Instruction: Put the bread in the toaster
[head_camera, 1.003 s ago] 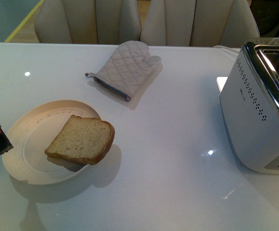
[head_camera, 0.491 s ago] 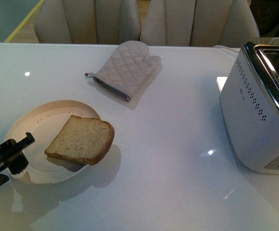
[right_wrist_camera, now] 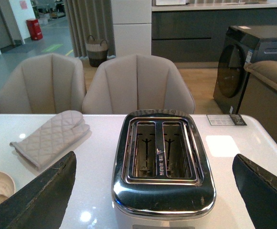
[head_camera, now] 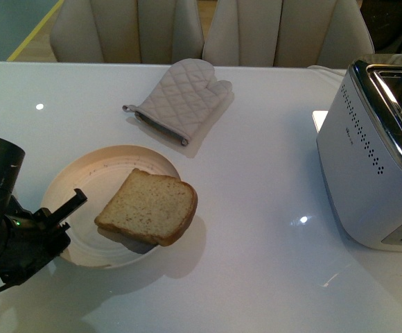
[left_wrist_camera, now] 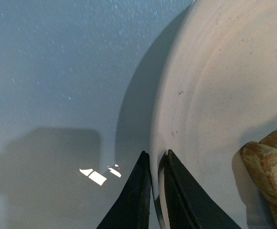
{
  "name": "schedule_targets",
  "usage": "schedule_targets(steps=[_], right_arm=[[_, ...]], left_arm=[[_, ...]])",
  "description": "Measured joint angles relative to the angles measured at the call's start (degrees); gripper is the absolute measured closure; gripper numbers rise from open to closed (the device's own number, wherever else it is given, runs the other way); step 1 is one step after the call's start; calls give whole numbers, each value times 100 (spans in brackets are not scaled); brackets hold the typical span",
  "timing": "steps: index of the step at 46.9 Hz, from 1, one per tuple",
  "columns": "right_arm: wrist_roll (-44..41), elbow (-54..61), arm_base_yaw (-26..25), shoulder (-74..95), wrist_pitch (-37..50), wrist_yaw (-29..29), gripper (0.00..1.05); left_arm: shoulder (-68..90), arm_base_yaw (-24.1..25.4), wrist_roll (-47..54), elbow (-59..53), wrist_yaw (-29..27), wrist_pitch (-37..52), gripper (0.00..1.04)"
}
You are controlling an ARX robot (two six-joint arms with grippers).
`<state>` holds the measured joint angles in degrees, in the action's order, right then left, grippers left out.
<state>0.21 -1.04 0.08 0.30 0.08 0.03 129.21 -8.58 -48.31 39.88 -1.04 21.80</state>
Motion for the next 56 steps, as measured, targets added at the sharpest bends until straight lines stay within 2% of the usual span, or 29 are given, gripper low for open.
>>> schedule_targets(steps=[17, 19, 25, 34, 38, 48, 54, 56], right_arm=[[0, 0, 0, 0, 0, -2, 9], [0, 0, 0, 0, 0, 0, 9], [0, 0, 0, 0, 0, -2, 9], [0, 0, 0, 0, 0, 0, 9], [0, 0, 0, 0, 0, -2, 9], [0, 0, 0, 0, 0, 0, 9], [0, 0, 0, 0, 0, -2, 9], [0, 0, 0, 0, 0, -2, 9]], left_arm=[[-11, -1062, -1572, -72, 68, 76, 100], [-9, -1169, -1749, -70, 87, 103, 97], [2, -1349, -2050, -72, 107, 120, 79], [-122, -1364, -2260, -127, 66, 201, 55], [-538, -1261, -2286, -319, -66, 232, 37], [-2194, -752, -1755, -984, -581, 81, 6], [-4277, -380, -1064, -1296, -1110, -529, 7], [-4977, -321, -649, -1370, -1193, -468, 9]])
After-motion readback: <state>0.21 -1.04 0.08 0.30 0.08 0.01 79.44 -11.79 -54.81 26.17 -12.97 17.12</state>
